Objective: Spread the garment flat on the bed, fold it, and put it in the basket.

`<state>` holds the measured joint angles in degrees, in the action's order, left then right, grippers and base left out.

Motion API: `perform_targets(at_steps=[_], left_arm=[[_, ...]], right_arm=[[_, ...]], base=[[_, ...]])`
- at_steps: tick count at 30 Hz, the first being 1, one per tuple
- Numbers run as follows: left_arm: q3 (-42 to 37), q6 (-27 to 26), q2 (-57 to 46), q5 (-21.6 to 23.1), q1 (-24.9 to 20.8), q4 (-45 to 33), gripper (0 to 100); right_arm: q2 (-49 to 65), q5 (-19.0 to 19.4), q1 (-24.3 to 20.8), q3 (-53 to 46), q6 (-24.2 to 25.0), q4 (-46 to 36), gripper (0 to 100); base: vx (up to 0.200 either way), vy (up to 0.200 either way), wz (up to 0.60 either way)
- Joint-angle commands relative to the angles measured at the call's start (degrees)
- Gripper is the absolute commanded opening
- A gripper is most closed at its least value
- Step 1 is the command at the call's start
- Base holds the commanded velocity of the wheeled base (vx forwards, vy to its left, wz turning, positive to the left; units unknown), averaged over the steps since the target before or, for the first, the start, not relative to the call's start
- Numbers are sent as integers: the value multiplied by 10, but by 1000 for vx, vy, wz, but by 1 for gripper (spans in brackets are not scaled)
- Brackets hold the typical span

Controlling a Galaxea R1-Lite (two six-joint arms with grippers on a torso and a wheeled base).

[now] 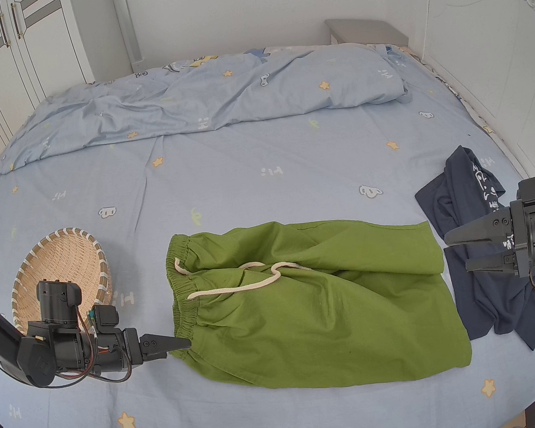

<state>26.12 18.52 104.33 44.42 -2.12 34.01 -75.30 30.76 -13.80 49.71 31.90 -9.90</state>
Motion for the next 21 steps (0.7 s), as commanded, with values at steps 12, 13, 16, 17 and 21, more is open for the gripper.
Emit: perform_targets(at_steps=[12, 13, 16, 17, 21], left_arm=[[24, 9, 83, 0, -11, 54, 100], [24, 9, 83, 0, -11, 54, 100], [25, 35, 83, 0, -23, 71, 100], [24, 37, 83, 0, -23, 77, 100], [19, 42, 83, 0, -22, 91, 0]], right_arm=[[0, 0, 1, -1, 0, 1, 100], [0, 0, 1, -1, 0, 1, 100], [-3, 0, 1, -8, 0, 15, 100], [-3, 0, 1, -9, 0, 17, 100], [-3, 0, 1, -14, 0, 24, 100]], base=[[0, 0, 0], [0, 0, 0], [0, 0, 0], [0, 0, 0], [0, 0, 0]])
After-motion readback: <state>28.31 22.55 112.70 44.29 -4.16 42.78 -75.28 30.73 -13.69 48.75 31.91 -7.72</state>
